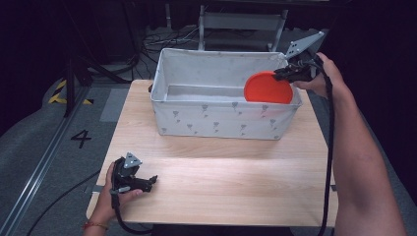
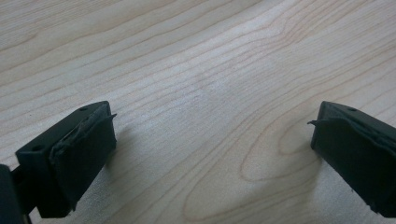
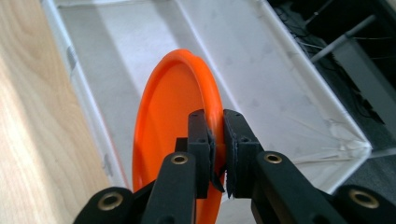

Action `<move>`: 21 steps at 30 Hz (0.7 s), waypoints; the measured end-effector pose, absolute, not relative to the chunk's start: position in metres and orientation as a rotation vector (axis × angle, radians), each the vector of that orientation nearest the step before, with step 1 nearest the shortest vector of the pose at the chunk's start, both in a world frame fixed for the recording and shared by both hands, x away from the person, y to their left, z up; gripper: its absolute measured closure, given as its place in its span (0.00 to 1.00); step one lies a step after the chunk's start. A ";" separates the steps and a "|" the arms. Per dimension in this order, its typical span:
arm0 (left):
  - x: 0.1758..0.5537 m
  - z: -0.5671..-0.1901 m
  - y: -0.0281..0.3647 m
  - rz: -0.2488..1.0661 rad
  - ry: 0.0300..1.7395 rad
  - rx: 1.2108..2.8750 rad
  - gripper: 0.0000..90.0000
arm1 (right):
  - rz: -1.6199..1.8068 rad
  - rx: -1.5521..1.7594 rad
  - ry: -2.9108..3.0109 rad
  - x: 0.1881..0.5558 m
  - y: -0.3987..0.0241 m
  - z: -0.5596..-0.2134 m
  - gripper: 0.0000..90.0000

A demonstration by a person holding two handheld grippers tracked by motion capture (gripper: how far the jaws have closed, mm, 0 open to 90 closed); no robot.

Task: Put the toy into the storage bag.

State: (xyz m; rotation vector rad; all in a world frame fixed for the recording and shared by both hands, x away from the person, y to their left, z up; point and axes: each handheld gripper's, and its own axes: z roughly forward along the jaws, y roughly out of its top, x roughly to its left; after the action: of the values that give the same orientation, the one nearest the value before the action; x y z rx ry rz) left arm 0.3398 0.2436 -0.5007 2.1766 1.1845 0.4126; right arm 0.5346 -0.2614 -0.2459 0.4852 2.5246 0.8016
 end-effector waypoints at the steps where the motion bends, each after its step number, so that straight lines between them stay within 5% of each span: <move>1: 0.340 -0.501 0.244 0.413 1.184 2.177 0.00 | 0.789 0.481 2.536 0.535 -0.260 -0.247 0.92; 21: 0.340 -0.501 0.244 0.411 1.184 2.179 0.00 | 0.446 0.326 2.767 0.537 -0.234 -0.270 0.91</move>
State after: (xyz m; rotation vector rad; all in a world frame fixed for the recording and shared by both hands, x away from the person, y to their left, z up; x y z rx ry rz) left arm 0.3398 0.2437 -0.5005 2.1786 1.1842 0.4109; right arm 0.5368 -0.2337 -0.2703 0.3257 2.7669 0.4464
